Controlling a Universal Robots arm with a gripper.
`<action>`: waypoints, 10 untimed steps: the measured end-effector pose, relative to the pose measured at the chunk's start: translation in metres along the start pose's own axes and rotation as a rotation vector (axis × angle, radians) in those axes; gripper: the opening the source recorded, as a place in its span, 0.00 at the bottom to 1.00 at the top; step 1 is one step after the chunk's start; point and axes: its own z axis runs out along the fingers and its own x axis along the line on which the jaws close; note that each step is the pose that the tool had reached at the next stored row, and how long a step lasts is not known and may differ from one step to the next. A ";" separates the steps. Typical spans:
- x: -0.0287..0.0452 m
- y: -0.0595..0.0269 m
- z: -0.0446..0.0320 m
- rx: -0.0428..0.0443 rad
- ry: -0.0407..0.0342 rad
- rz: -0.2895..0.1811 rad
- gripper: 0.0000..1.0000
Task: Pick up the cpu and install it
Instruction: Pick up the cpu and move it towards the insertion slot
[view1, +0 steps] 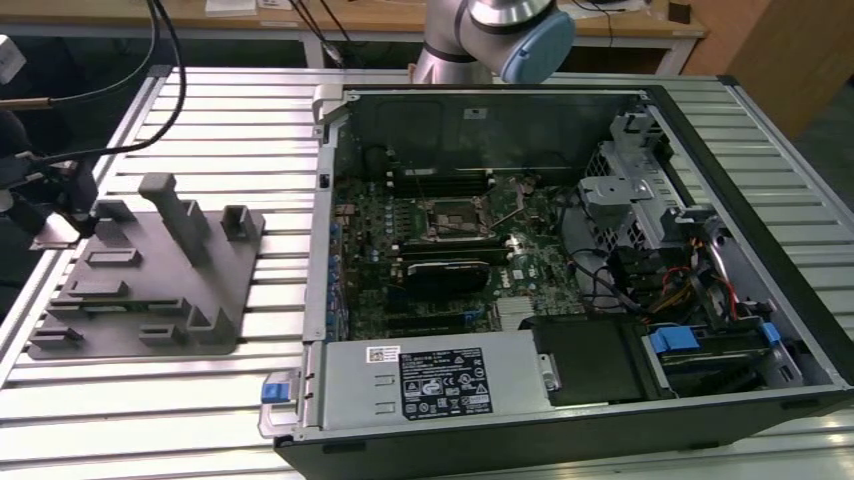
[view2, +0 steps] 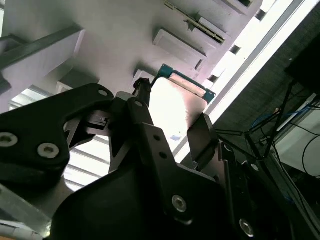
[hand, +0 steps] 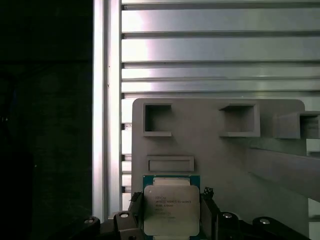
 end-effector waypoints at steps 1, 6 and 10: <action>0.0000 0.0002 -0.0023 -0.0001 0.0000 0.000 0.54; 0.0000 0.0009 -0.0136 -0.0003 0.0000 0.000 0.54; 0.0001 0.0014 -0.0218 -0.0009 0.0001 0.000 0.54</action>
